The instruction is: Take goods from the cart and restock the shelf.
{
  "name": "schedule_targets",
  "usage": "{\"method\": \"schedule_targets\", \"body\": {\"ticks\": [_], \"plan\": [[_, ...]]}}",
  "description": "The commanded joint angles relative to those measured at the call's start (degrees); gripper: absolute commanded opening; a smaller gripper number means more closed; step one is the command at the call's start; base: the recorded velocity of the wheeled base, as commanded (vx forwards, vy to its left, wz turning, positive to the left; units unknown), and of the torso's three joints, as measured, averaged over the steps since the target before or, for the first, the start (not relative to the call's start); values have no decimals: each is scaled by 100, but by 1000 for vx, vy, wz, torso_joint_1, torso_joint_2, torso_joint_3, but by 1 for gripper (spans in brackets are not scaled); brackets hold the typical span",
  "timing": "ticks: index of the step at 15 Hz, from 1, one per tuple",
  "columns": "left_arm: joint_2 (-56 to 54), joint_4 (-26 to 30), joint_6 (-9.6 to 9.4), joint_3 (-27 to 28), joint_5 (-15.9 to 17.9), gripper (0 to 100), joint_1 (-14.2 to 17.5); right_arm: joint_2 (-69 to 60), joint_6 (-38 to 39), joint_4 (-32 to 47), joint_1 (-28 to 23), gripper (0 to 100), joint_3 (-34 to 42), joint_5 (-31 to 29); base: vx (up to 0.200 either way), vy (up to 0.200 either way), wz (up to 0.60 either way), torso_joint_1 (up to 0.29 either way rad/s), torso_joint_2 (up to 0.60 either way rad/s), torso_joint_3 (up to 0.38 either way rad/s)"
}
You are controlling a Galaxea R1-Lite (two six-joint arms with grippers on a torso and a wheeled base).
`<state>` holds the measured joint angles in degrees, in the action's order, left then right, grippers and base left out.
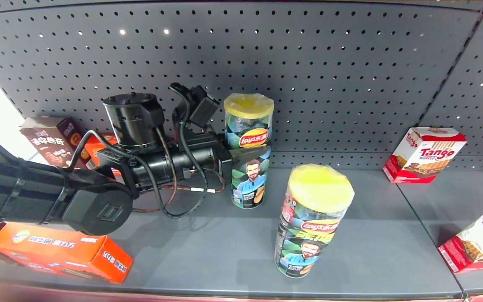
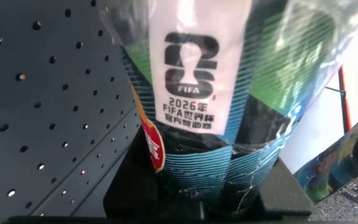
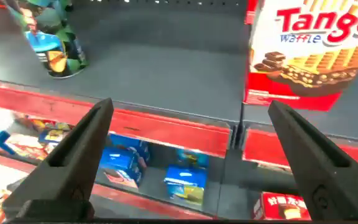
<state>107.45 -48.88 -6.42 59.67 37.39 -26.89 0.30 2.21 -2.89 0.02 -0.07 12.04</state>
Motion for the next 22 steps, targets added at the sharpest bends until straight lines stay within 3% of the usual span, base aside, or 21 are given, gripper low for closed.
{"method": "schedule_targets", "body": {"ticks": [1, 2, 9, 15, 22], "plan": [[-22, -7, 1, -8, -4, 0, 9, 5, -36, 280, 6, 100, 7, -1538, 0, 0, 0, 0, 0, 0], [-22, -7, 1, -8, -4, 0, 9, 31, -432, 289, 24, 100, 7, -1248, 0, 0, 0, 0, 0, 0], [31, -16, -8, 53, 32, 0, -18, 5, -247, 280, 6, 100, 7, -1196, 0, 0, 0, 0, 0, 0], [382, 19, -52, 633, 23, 0, -132, 5, -247, 280, 6, 100, 7, -1196, 0, 0, 0, 0, 0, 0], [1077, -113, -61, 950, 32, 0, -176, 5, -247, 280, 6, 100, 7, -1196, 0, 0, 0, 0, 0, 0]]}}
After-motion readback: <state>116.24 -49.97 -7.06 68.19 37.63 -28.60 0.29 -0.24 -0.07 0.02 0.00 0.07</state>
